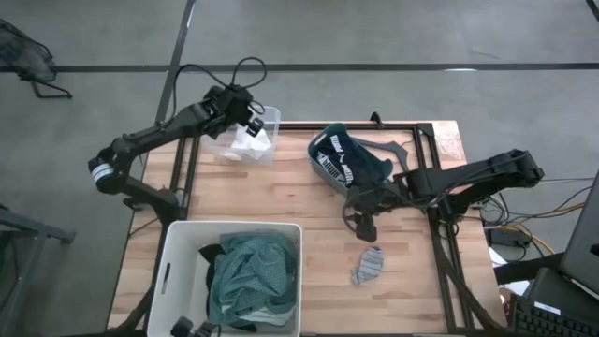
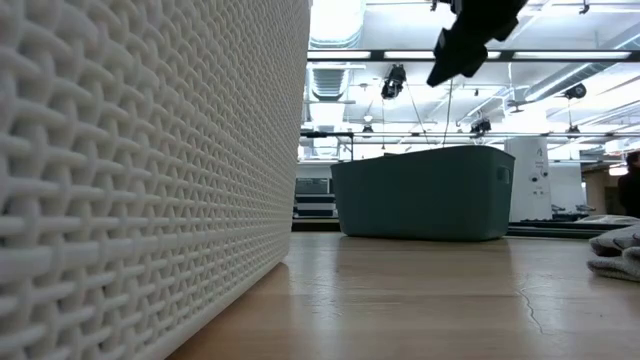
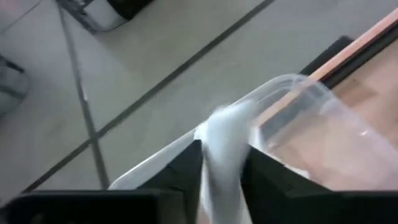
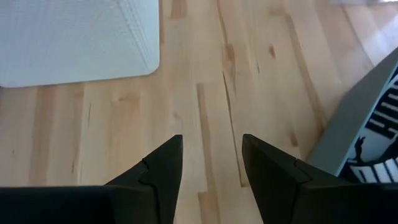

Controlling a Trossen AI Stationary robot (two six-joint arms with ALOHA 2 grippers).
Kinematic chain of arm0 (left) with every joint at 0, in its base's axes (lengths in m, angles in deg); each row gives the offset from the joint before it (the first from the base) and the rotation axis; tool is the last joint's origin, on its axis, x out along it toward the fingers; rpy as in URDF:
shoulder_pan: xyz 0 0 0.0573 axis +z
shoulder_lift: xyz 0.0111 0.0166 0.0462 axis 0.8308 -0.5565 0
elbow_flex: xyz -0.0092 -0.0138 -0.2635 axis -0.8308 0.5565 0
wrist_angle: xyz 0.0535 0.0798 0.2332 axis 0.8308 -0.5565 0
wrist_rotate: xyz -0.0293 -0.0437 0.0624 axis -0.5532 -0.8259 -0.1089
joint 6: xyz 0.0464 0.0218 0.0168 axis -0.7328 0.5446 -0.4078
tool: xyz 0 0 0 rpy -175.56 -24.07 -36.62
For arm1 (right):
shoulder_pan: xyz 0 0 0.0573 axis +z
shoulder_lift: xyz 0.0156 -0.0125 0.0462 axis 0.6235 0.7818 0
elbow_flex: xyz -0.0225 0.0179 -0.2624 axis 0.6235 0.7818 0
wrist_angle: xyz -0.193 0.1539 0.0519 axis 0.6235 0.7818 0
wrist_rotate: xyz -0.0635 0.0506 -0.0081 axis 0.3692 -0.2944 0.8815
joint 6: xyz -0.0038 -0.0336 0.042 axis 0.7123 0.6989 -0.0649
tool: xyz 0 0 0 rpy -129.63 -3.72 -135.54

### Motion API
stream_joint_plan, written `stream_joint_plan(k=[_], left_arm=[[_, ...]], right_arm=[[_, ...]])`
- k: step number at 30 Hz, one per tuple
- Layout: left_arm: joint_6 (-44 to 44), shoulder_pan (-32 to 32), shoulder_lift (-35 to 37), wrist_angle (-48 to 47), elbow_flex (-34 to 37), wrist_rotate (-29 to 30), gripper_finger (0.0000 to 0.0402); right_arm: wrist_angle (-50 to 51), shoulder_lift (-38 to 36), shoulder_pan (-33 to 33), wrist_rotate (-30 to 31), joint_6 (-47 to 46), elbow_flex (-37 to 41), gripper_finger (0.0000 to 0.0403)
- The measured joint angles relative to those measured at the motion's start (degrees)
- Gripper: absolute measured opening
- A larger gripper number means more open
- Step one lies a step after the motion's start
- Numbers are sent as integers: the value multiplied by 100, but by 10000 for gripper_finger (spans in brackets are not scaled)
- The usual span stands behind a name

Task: Pick & Place Cloths
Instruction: Put the white sock into the transparent bin, then put the gray sock into the transparent bin

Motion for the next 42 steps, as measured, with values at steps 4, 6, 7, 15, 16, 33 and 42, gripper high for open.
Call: stream_joint_plan(k=[4, 6, 7, 15, 16, 33, 42], left_arm=[[55, -33, -56, 82, -2, -96, 159], [130, -65, -59, 107, -2, -68, 191], [173, -75, -55, 118, -2, -57, 207], [466, -409, -24, 306, -2, -2007, 278], [555, -501, -24, 402, -2, -2439, 279], [841, -3046, -15, 2709, -2, -3608, 278], [784, -3625, -22, 3046, -2, -3366, 278]], right_arm=[[-86, 0, -2, 2, -10, 130, 161], [-78, 0, 0, -2, -10, 175, 155], [-80, 0, 0, -14, -19, 200, 151], [-67, -7, 53, -1056, -285, 489, 130], [-65, -7, 90, -1161, -354, 567, 129], [-626, 69, 1341, -1243, -1854, 2211, 180], [-1330, 666, 1502, -1192, -2231, 2524, 186]])
